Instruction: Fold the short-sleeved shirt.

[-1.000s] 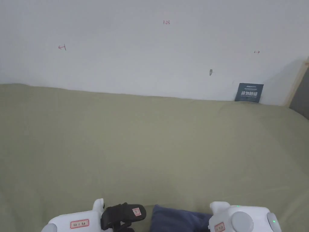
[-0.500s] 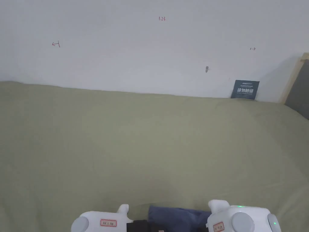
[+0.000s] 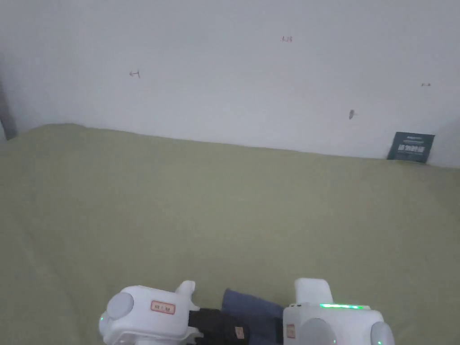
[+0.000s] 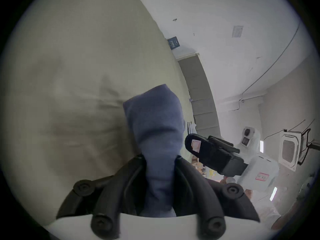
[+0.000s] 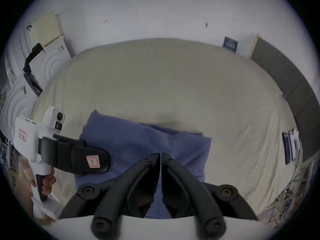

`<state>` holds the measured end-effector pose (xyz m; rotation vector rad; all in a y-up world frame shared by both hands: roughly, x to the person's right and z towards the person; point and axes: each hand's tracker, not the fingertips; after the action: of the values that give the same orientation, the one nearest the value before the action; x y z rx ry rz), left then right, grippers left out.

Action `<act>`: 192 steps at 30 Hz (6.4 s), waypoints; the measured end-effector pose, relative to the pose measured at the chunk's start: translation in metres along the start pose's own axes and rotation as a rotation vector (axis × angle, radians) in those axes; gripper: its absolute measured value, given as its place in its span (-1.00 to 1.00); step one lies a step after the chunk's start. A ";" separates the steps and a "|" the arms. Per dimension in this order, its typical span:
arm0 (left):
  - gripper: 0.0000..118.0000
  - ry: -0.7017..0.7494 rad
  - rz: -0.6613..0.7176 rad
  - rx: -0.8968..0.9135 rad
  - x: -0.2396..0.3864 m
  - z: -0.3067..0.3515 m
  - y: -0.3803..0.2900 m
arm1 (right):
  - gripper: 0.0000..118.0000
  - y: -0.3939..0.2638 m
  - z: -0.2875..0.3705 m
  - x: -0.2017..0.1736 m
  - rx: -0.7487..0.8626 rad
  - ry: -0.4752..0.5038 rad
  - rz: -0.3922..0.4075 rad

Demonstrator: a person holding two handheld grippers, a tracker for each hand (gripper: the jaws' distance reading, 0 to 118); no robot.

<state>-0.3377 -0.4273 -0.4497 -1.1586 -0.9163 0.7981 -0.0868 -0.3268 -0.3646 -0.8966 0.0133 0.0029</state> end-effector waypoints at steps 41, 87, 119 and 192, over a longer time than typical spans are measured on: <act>-1.00 0.871 -0.337 0.499 0.043 0.293 -0.019 | -0.84 0.003 0.010 -0.223 0.204 0.144 -0.010; 1.00 0.891 -0.708 0.956 0.241 0.017 -0.161 | 0.99 -0.075 0.143 0.163 0.696 -0.206 -0.019; 1.00 0.937 -0.666 0.978 0.247 0.017 -0.156 | 1.00 -0.067 0.144 0.181 0.698 -0.170 -0.103; 1.00 0.950 -0.669 0.961 0.260 0.012 -0.154 | 1.00 -0.039 0.174 0.186 0.585 -0.090 -0.105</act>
<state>-0.2308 -0.2259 -0.2515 -0.2252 -0.0198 0.0212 0.1015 -0.2157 -0.2276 -0.3107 -0.1118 -0.0564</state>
